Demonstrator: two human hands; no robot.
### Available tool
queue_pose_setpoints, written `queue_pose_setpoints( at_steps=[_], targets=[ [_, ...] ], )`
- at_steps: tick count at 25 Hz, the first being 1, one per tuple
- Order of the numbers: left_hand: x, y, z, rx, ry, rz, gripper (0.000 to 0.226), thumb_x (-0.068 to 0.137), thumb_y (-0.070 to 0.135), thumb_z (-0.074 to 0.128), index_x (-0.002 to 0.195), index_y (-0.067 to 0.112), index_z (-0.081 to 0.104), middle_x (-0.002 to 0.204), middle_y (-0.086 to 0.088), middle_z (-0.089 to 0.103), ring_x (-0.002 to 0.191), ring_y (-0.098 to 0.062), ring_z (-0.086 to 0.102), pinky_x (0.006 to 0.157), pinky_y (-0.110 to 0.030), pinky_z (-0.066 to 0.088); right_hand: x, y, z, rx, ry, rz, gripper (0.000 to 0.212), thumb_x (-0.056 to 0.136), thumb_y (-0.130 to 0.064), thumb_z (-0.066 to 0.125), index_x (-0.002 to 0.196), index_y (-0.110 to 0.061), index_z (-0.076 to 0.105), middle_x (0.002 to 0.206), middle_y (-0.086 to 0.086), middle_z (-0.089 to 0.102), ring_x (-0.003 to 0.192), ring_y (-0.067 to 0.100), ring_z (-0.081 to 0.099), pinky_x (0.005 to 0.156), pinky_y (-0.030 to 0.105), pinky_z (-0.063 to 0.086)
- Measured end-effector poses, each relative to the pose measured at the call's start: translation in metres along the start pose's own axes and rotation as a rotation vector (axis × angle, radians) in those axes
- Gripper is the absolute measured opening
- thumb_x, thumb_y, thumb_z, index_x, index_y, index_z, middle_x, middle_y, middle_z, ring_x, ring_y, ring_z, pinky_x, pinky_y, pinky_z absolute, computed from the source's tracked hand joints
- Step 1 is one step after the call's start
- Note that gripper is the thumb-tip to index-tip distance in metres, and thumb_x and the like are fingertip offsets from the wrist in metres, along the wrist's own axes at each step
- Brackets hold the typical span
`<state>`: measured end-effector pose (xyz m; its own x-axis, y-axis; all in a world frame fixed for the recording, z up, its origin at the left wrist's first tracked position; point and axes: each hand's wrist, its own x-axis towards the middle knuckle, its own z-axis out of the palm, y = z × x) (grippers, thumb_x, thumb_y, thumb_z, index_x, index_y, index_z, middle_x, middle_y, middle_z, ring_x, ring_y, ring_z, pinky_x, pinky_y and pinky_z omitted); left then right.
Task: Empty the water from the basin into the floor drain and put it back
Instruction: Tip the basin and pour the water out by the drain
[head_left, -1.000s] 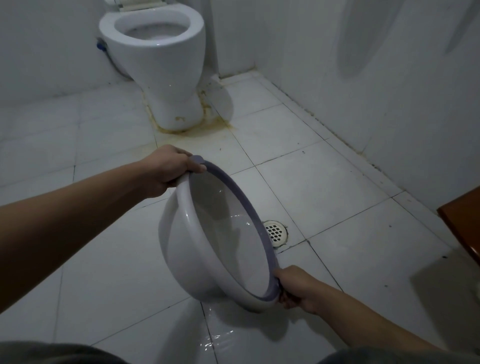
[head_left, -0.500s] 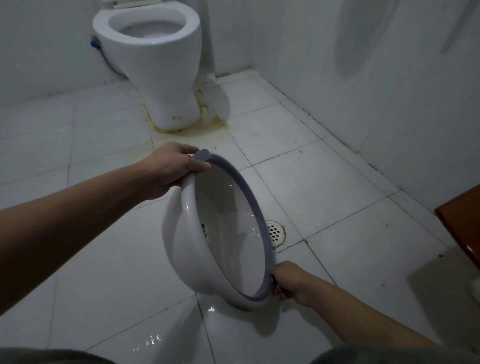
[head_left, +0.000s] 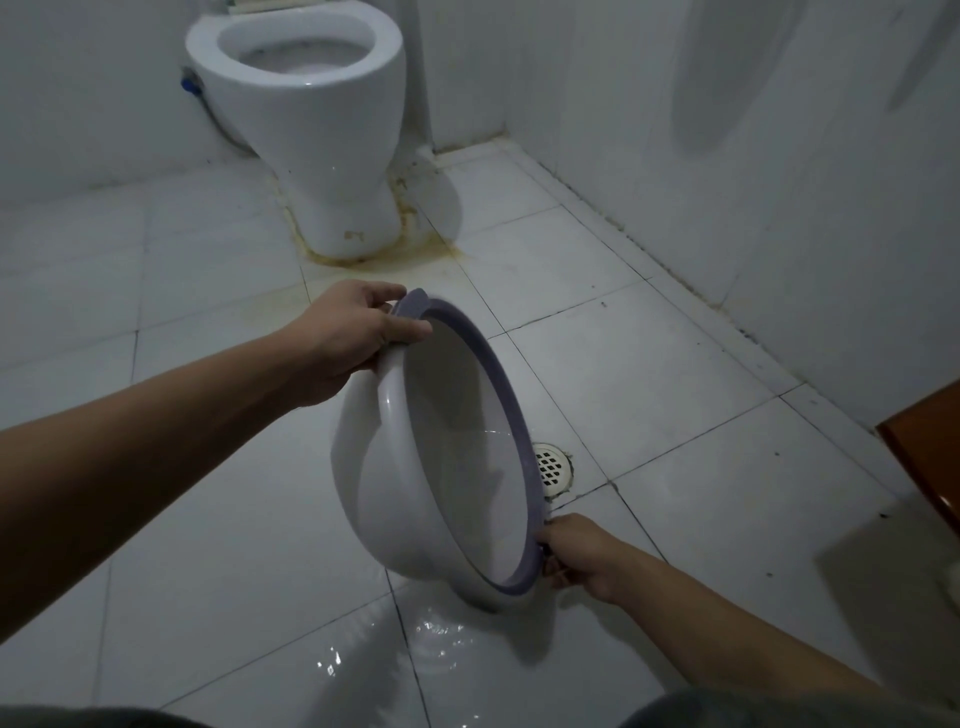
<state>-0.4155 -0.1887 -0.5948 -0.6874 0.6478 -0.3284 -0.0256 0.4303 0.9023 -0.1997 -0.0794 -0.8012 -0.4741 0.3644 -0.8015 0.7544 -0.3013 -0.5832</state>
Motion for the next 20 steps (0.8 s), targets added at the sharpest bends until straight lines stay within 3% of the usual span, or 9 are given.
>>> queue_pose_setpoints(
  at_steps=[4,8,14,20],
  targets=[
    [-0.001,0.002,0.003,0.004,0.004,0.021,0.072,0.083,0.004,0.07,0.148,0.004,0.038,0.131,-0.012,0.059,0.093,-0.016,0.065,0.069,-0.023,0.053,0.001,-0.002,0.002,0.046,-0.035,-0.022,0.022,0.088,-0.001,0.046,0.097,-0.007,0.065,0.086,0.012,0.06,0.062,0.017,0.048,0.053,0.025,0.041],
    [0.001,0.005,0.004,-0.013,0.034,0.034,0.074,0.081,0.004,0.072,0.148,0.006,0.04,0.132,-0.013,0.06,0.104,-0.024,0.065,0.081,-0.03,0.055,0.004,-0.004,0.004,0.17,-0.043,-0.082,0.034,0.085,0.004,0.047,0.112,-0.003,0.067,0.094,0.01,0.068,0.079,0.022,0.054,0.058,0.027,0.042],
    [0.001,0.007,0.007,-0.026,0.04,0.06,0.076,0.078,0.002,0.074,0.147,0.005,0.041,0.126,-0.012,0.064,0.104,-0.025,0.067,0.081,-0.03,0.055,0.003,-0.006,0.007,0.21,-0.092,-0.092,0.039,0.084,0.005,0.048,0.114,-0.008,0.068,0.094,0.004,0.069,0.078,0.018,0.057,0.058,0.025,0.043],
    [0.0,0.017,0.01,-0.01,0.033,0.1,0.079,0.077,0.002,0.075,0.148,0.006,0.04,0.134,-0.013,0.059,0.111,-0.028,0.064,0.094,-0.034,0.053,0.006,-0.01,0.009,0.318,-0.133,-0.12,0.045,0.081,0.008,0.046,0.12,-0.004,0.065,0.102,0.009,0.068,0.089,0.023,0.058,0.072,0.032,0.045]
  ],
)
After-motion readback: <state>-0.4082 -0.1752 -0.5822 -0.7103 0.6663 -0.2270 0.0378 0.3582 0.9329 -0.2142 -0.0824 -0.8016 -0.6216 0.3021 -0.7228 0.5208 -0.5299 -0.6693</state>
